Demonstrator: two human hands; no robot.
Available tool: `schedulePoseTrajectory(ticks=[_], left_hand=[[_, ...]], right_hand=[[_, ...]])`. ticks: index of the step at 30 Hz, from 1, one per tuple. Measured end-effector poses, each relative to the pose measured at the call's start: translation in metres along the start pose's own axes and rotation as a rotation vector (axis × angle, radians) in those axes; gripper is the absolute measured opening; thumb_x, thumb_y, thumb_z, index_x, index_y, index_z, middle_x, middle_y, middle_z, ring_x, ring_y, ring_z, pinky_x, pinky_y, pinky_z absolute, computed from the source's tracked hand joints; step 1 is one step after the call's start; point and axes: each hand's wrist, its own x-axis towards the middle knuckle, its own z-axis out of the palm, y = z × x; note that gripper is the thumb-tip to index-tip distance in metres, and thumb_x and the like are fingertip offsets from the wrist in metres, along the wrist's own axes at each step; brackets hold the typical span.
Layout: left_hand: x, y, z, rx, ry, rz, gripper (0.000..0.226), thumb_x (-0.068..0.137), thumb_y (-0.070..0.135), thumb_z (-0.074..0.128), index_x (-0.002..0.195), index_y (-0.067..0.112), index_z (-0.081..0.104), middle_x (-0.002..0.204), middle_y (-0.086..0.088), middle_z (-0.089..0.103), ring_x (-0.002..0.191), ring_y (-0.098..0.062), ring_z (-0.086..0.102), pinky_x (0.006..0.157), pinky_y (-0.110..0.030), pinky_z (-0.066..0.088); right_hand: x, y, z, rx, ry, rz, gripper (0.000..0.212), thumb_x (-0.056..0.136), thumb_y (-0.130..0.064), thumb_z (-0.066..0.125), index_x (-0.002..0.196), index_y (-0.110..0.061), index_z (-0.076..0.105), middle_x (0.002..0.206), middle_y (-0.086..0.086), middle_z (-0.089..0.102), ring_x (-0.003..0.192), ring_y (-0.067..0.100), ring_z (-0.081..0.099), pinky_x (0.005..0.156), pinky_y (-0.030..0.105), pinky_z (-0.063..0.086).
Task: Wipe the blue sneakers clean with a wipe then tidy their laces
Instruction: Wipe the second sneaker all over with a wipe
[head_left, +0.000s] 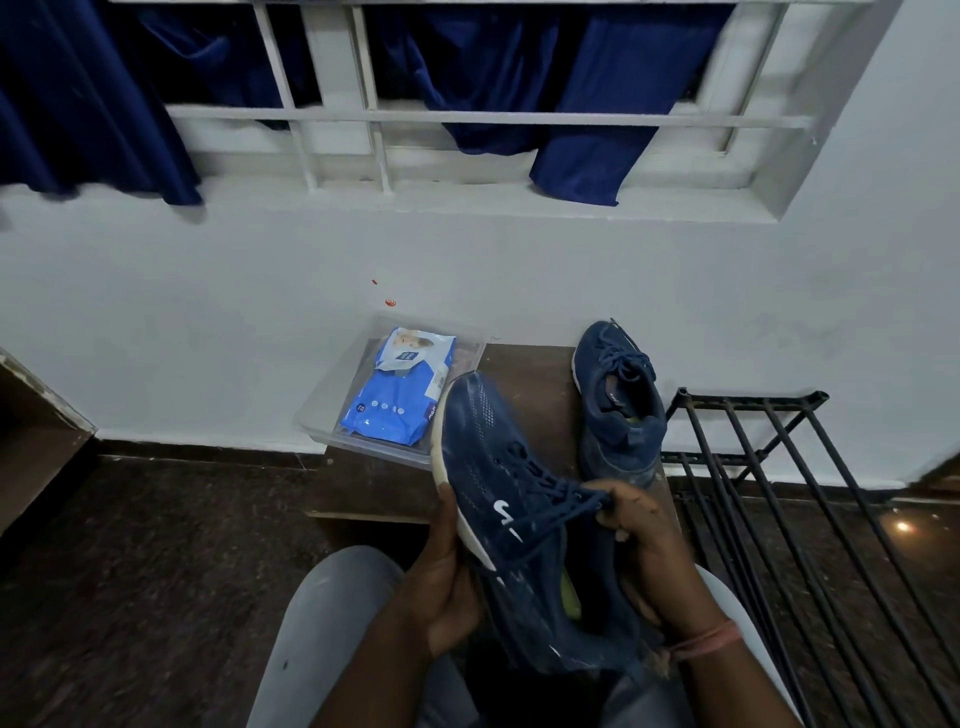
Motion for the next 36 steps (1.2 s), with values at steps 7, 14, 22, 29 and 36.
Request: schedulePoseTrajectory(ticks=[7, 14, 22, 29, 36], left_hand=[[0.007, 0.001, -0.009, 0.057, 0.041, 0.134, 0.102, 0.049, 0.081, 0.081, 0.125, 0.013, 0.074, 0.139, -0.02, 0.062, 0.127, -0.037, 0.062, 0.106, -0.052, 0.048], [0.002, 0.004, -0.004, 0.005, 0.043, 0.08, 0.082, 0.078, 0.072, 0.043, 0.121, 0.009, 0.073, 0.126, -0.021, 0.07, 0.107, -0.035, 0.073, 0.076, -0.045, 0.064], [-0.002, 0.0, 0.006, 0.066, -0.01, 0.114, 0.06, 0.079, 0.056, 0.05, 0.101, 0.012, 0.083, 0.118, -0.019, 0.074, 0.096, -0.029, 0.077, 0.068, -0.035, 0.063], [-0.004, 0.003, 0.002, 0.184, 0.068, 0.113, 0.078, 0.08, 0.062, 0.046, 0.133, 0.007, 0.062, 0.123, -0.02, 0.072, 0.107, -0.03, 0.074, 0.077, -0.036, 0.063], [-0.002, -0.001, 0.002, 0.214, 0.024, 0.118, 0.082, 0.067, 0.072, 0.07, 0.119, 0.008, 0.073, 0.115, -0.019, 0.075, 0.099, -0.028, 0.076, 0.071, -0.032, 0.062]], right_hand=[[0.005, 0.005, -0.008, -0.231, -0.016, 0.025, 0.029, 0.064, -0.006, 0.067, 0.089, -0.01, 0.079, 0.088, 0.019, 0.067, 0.082, 0.03, 0.062, 0.072, 0.027, 0.052], [0.009, -0.027, 0.03, -0.349, 0.15, -0.138, 0.027, 0.073, -0.024, 0.054, 0.094, -0.021, 0.071, 0.081, -0.003, 0.065, 0.071, 0.011, 0.056, 0.063, 0.029, 0.046], [0.039, -0.043, 0.102, -0.929, 0.138, -0.44, 0.017, 0.094, -0.02, 0.069, 0.101, -0.035, 0.063, 0.089, -0.016, 0.063, 0.08, 0.0, 0.059, 0.072, 0.011, 0.047], [0.046, -0.033, 0.104, -1.247, 0.051, -0.6, 0.01, 0.095, -0.015, 0.067, 0.097, -0.016, 0.077, 0.093, -0.002, 0.07, 0.087, 0.005, 0.054, 0.077, 0.012, 0.037], [0.057, -0.036, 0.094, -1.285, 0.165, -0.629, 0.01, 0.097, -0.016, 0.063, 0.1, -0.018, 0.073, 0.097, -0.003, 0.069, 0.091, 0.009, 0.056, 0.084, 0.029, 0.046]])
